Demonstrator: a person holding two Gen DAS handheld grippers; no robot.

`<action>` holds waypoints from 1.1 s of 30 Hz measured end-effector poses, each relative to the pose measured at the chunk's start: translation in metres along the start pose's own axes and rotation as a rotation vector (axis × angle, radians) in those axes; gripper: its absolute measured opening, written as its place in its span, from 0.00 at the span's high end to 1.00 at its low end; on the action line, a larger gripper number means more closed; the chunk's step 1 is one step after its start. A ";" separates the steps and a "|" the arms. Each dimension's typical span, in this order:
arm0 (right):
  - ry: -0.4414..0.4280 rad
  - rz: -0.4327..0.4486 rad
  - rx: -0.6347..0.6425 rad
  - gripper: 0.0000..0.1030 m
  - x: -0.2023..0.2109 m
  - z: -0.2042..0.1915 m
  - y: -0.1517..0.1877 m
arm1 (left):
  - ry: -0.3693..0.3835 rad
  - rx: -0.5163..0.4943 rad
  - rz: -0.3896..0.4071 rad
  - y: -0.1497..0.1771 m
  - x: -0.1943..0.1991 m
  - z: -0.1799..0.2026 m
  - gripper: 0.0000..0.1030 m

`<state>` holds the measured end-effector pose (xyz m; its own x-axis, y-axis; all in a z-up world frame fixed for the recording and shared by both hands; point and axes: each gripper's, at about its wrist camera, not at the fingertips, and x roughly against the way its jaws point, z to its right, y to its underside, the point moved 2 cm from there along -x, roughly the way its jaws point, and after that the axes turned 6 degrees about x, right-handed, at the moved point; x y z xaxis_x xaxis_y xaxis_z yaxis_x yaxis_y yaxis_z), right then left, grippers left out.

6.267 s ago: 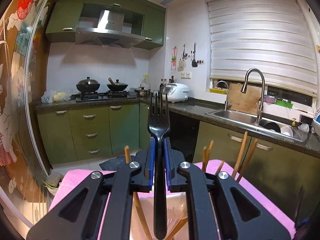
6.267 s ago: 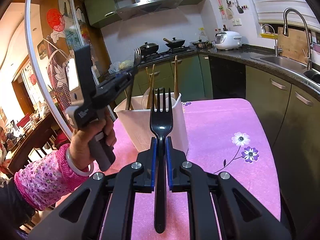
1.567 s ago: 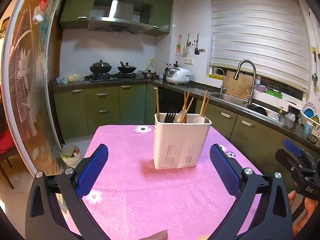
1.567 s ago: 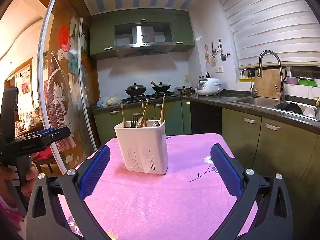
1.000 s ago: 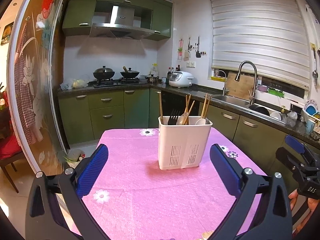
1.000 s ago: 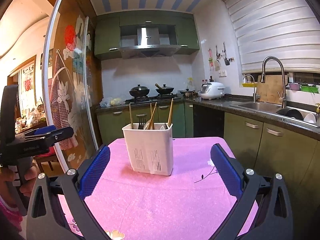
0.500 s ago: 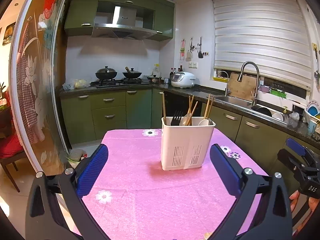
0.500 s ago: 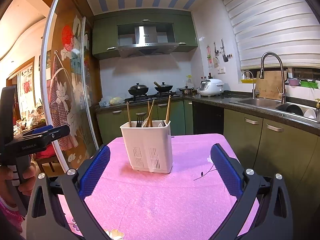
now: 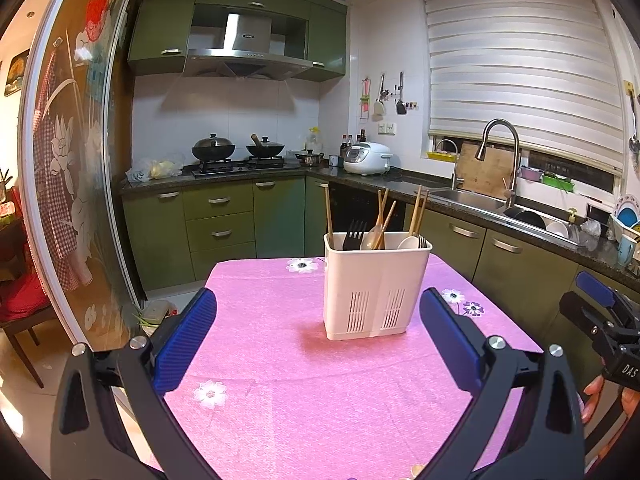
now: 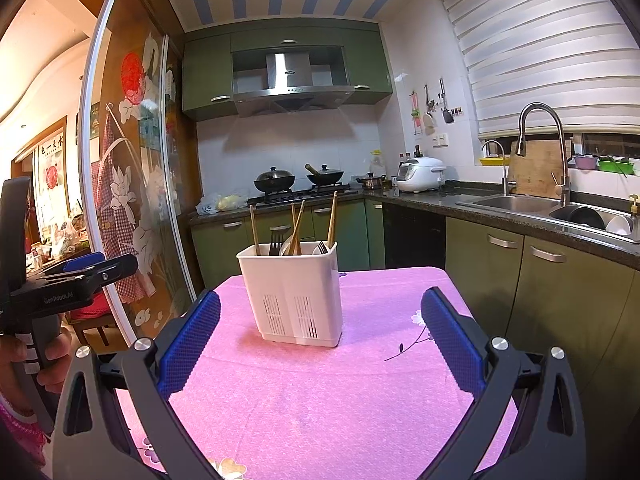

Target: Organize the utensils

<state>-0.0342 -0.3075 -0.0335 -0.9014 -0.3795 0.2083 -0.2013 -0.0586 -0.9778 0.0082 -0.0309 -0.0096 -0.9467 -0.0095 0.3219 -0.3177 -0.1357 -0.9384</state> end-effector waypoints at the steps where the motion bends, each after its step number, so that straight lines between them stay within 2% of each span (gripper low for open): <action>1: 0.000 -0.001 0.000 0.04 0.000 0.000 0.000 | 0.001 0.000 0.000 0.000 0.000 0.000 0.06; 33: -0.001 0.000 -0.008 0.04 0.000 0.001 0.002 | -0.004 -0.006 -0.005 0.001 -0.001 -0.002 0.06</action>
<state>-0.0342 -0.3090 -0.0353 -0.9012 -0.3800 0.2082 -0.2041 -0.0516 -0.9776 0.0090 -0.0293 -0.0113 -0.9450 -0.0127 0.3267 -0.3224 -0.1299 -0.9376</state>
